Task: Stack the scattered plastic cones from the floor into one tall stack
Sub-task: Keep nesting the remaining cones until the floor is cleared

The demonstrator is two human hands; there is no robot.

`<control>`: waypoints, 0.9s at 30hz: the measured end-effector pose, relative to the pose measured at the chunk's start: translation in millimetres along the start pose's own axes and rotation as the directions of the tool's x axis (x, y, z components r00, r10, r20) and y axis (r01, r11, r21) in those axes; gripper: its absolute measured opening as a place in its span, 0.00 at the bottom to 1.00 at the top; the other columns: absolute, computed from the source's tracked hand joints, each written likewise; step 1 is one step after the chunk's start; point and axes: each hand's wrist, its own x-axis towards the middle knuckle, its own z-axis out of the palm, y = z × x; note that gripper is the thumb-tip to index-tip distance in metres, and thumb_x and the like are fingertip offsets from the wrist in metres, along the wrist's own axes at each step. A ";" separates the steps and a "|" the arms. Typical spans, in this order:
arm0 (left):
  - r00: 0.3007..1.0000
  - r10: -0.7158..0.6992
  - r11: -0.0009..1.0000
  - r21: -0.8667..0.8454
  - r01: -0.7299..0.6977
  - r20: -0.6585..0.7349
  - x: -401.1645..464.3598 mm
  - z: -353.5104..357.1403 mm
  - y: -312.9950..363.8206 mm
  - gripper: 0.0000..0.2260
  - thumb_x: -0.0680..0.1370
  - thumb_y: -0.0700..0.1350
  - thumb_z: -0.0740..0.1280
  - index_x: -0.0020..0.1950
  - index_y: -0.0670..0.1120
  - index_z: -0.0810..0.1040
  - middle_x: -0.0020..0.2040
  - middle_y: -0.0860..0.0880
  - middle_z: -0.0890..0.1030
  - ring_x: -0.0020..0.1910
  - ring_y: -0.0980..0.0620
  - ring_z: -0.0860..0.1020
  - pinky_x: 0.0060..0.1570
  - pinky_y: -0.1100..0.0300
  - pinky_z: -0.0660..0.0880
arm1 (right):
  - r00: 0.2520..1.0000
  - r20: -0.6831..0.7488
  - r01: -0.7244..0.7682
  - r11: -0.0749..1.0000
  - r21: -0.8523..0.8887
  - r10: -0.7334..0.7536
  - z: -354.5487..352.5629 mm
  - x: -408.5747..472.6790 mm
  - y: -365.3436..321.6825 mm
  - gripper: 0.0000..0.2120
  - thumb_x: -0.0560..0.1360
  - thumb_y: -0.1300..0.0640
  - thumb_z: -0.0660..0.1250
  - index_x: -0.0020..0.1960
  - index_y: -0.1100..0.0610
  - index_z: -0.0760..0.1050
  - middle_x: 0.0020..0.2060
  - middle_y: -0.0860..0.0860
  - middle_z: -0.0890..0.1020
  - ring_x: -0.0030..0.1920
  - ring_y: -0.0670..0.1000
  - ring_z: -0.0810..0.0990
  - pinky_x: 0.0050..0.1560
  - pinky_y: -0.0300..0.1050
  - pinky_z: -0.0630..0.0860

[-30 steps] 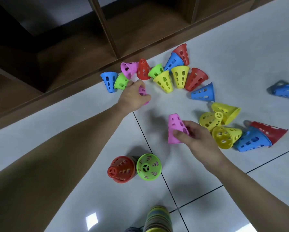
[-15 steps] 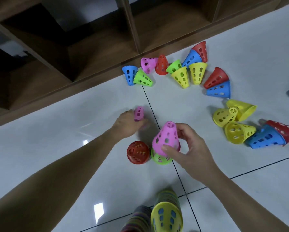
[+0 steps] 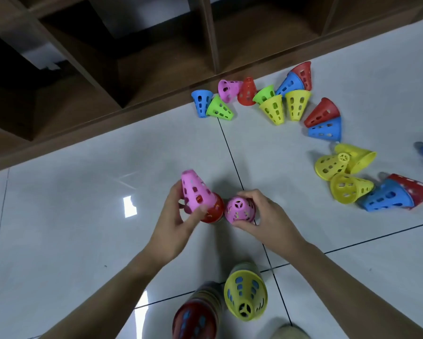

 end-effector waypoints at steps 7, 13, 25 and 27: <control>0.996 0.008 0.972 0.235 -0.030 0.093 9.7 -3.0 -1.9 0.27 0.68 0.43 0.66 0.68 0.52 0.73 0.66 0.55 0.76 0.66 0.58 0.73 0.64 0.70 0.67 | 0.968 -0.253 0.008 1.000 0.025 -0.002 -33.8 -28.7 9.4 0.27 0.74 0.37 0.66 0.67 0.51 0.73 0.63 0.44 0.78 0.66 0.44 0.75 0.66 0.41 0.70; 0.980 0.133 0.986 0.083 -0.146 0.147 63.1 13.5 68.6 0.26 0.67 0.42 0.63 0.66 0.51 0.75 0.64 0.58 0.77 0.65 0.64 0.71 0.63 0.75 0.63 | 0.754 -0.655 -0.051 0.999 0.018 0.050 -96.5 -49.8 32.2 0.12 0.78 0.50 0.65 0.57 0.56 0.77 0.54 0.48 0.80 0.57 0.47 0.77 0.59 0.41 0.72; 0.734 0.329 0.825 0.197 -0.529 0.595 165.5 217.0 113.7 0.26 0.76 0.43 0.72 0.74 0.49 0.70 0.69 0.48 0.74 0.67 0.52 0.72 0.64 0.64 0.66 | 0.714 -0.680 -0.404 0.891 -0.205 0.167 -174.2 -86.4 133.6 0.28 0.67 0.56 0.67 0.67 0.55 0.74 0.63 0.53 0.77 0.64 0.58 0.72 0.68 0.34 0.60; 0.747 0.308 0.838 0.204 -0.506 0.590 169.7 230.1 107.9 0.24 0.76 0.44 0.72 0.71 0.51 0.72 0.65 0.48 0.77 0.64 0.50 0.75 0.61 0.62 0.69 | 0.751 -0.643 -0.422 0.860 -0.288 0.153 -176.2 -87.8 141.0 0.31 0.67 0.54 0.67 0.70 0.56 0.72 0.65 0.53 0.76 0.66 0.60 0.71 0.70 0.49 0.66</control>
